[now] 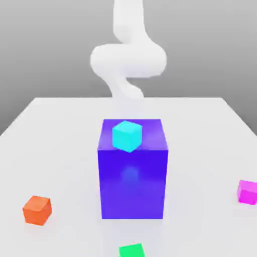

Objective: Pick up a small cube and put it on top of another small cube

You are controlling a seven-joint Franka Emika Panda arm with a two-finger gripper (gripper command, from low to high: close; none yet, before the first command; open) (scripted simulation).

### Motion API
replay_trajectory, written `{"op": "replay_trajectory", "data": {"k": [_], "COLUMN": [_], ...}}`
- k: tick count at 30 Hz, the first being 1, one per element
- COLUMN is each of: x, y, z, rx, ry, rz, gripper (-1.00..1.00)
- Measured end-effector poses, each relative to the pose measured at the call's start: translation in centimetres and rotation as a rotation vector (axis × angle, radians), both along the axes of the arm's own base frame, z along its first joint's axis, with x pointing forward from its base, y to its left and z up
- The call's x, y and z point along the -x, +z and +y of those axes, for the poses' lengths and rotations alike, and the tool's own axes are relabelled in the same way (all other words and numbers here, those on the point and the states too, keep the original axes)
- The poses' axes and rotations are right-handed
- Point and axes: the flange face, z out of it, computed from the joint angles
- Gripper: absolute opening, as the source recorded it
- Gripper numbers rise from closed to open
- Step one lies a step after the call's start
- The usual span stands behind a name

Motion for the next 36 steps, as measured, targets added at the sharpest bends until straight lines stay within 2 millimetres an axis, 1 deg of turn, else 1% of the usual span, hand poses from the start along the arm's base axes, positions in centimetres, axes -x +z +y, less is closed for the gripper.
{"op": "replay_trajectory", "data": {"k": [2, 5, 7, 10, 13, 16, 18, 20, 25, 27, 30, 31, 36], "x": [-2.3, -4.7, -5.6, -6.0, -5.4, -3.6, -1.4, 1.2, 6.8, 7.6, 7.9, 8.0, 8.0], "y": [-3.5, -8.8, -12.5, -18.2, -24.1, -30.0, -33.9, -37.8, -46.9, -49.6, -53.3, -54.1, -54.1], "z": [2.9, 7.2, 10.3, 14.8, 19.2, 23.2, 26.3, 28.8, 31.6, 31.9, 32.0, 31.9, 31.9], "rx": [0.037, 0.092, 0.129, 0.184, 0.239, 0.295, 0.336, 0.377, 0.456, 0.464, 0.467, 0.468, 0.468], "ry": [0.085, 0.21, 0.295, 0.426, 0.559, 0.695, 0.804, 0.908, 1.105, 1.131, 1.139, 1.14, 1.14], "rz": [0.058, 0.137, 0.188, 0.261, 0.332, 0.402, 0.444, 0.487, 0.596, 0.609, 0.613, 0.613, 0.613], "gripper": [0.0, 0.0, 0.0, 0.0, 0.0, 0.0, 0.0, 0.0, 0.0, 0.0, 0.0, -1.0, -1.0]}}
